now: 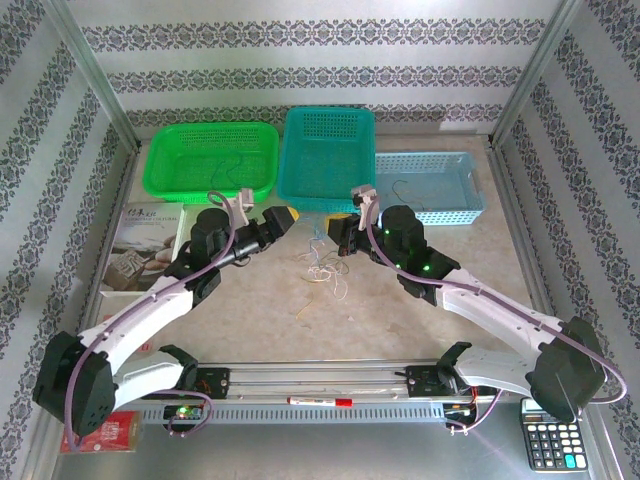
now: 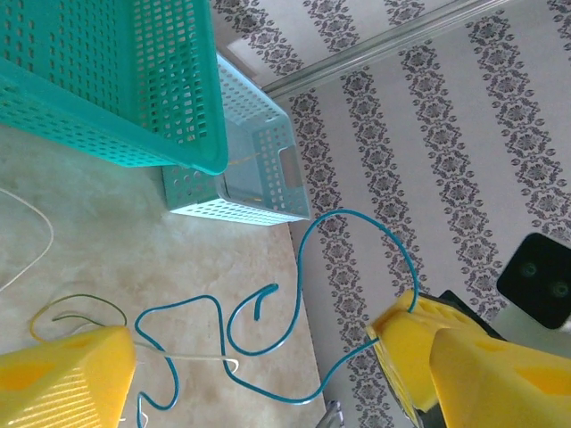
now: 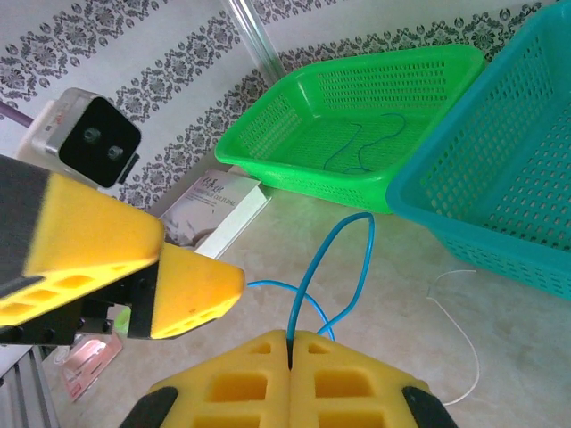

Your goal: Untangle the cables

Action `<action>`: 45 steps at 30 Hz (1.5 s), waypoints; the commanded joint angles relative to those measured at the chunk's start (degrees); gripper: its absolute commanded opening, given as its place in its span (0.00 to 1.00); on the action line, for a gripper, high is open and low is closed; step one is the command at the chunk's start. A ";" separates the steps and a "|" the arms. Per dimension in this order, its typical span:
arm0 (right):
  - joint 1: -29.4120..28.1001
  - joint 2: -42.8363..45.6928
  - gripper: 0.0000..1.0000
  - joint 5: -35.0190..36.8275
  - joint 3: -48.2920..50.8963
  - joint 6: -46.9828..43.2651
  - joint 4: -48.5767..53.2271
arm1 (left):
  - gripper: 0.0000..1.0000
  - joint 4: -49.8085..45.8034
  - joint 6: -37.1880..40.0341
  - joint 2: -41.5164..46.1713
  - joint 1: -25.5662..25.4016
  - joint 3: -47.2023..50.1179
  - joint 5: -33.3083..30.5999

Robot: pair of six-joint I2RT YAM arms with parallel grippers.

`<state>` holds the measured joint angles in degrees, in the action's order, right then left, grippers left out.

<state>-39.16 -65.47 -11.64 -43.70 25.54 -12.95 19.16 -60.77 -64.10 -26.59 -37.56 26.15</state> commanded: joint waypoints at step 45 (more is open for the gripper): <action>-1.10 1.47 0.00 0.41 1.25 1.36 -3.14 | 0.36 11.78 -0.28 -10.98 -4.39 -4.79 -3.35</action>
<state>-39.66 -65.39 -11.62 -43.27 26.63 -13.74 26.94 -61.14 -74.87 -30.06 -40.23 23.46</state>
